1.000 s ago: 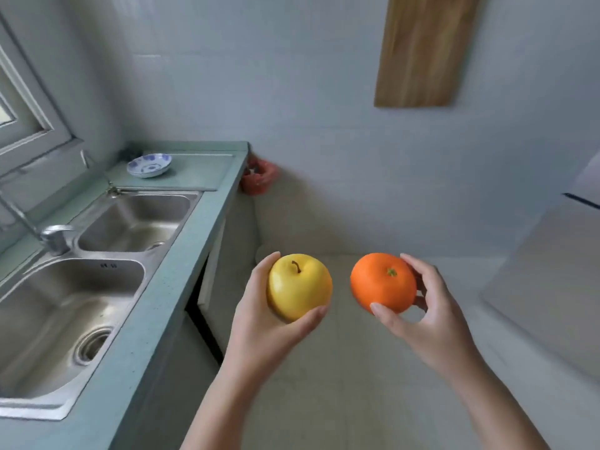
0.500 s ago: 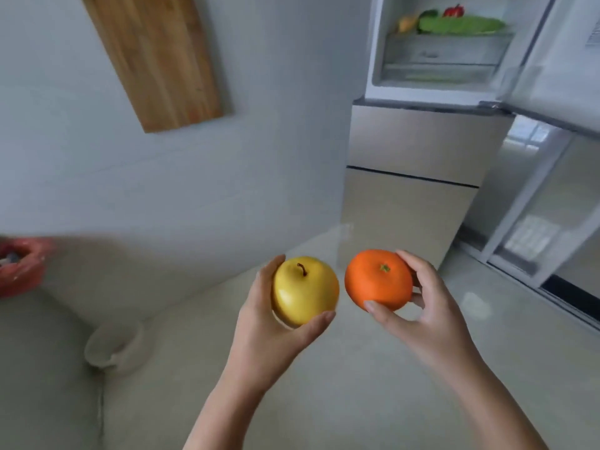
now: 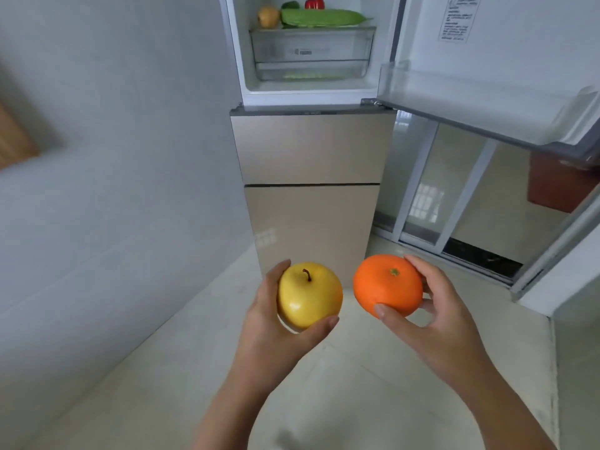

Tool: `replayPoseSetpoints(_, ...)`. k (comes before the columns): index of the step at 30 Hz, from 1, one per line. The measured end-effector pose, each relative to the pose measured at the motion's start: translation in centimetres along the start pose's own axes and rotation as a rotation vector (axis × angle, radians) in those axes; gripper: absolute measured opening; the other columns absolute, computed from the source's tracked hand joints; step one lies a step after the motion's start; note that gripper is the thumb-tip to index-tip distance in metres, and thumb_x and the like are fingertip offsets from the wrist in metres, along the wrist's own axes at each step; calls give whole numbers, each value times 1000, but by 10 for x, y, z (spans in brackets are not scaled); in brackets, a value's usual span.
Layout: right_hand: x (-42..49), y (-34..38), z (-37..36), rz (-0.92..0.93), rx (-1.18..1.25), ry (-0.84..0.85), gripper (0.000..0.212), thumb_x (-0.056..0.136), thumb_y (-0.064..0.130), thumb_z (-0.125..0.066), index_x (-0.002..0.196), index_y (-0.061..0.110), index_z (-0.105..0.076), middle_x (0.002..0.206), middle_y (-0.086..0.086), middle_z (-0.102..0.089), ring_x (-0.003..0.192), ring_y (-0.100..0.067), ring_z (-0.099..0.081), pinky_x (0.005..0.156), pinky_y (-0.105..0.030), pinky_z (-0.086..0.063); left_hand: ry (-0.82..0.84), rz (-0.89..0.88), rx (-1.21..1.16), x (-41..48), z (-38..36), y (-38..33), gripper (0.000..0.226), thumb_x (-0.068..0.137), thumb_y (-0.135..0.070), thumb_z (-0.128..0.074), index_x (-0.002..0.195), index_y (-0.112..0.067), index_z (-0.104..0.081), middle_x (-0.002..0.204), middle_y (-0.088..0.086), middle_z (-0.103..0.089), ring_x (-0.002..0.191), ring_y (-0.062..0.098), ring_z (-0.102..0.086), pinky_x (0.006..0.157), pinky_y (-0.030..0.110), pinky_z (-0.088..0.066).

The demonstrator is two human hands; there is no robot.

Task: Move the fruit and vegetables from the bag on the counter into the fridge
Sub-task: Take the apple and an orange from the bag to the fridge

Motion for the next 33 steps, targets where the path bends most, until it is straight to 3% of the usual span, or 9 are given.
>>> replayPoseSetpoints(3,54,-2,-14,-1,-31,-24,74,57,52,-68,122,46,-35,119,32,-37,107,-11,-49,72,-12,-41,19,-31,-6,64,5,2,81,56,-46,-82,121,-46,-34,113,-26,-47,98,-4,-51,64,4,-43)
replayPoseSetpoints(6,112,4,-24,16,-56,-51,75,59,49,-66,126,41,-34,123,17,-41,107,-8,-46,73,-10,-38,33,-66,-29,125,10,1,84,55,-48,-83,124,-43,-35,113,-25,-47,98,-6,-50,67,1,-41)
replayPoseSetpoints(11,187,-2,-34,35,-46,-79,74,51,67,-59,117,50,-29,116,36,-32,102,7,-43,73,-9,-37,52,-76,-31,209,-1,7,82,46,-61,-71,118,-51,-33,114,-29,-45,100,-10,-48,68,4,-44)
replayPoseSetpoints(19,306,-48,-11,15,-6,-118,73,48,68,-58,114,55,-31,115,35,-35,102,4,-46,73,-12,-39,71,-102,-53,334,-55,-2,74,53,-49,-79,112,-52,-34,110,-29,-45,97,-11,-49,67,2,-43)
replayPoseSetpoints(26,432,-65,8,105,47,-65,68,49,65,-62,110,64,-31,108,50,-34,105,12,-45,75,-14,-41,-67,-135,-90,442,-95,-27,68,53,-46,-74,111,-47,-38,108,-30,-46,96,-16,-47,69,3,-42)
replayPoseSetpoints(33,519,-53,-25,230,122,93,73,53,62,-63,119,56,-33,115,42,-37,108,11,-44,79,0,-37,-273,-90,-51,505,-66,-17,76,43,-61,-70,111,-53,-38,103,-39,-49,93,-10,-52,67,11,-49)
Point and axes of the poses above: each hand's wrist, its own x-axis towards the middle knuckle, its own z-axis out of the back of the hand, y = z × x, the point moved 5 cm from there along x, towards the middle knuckle
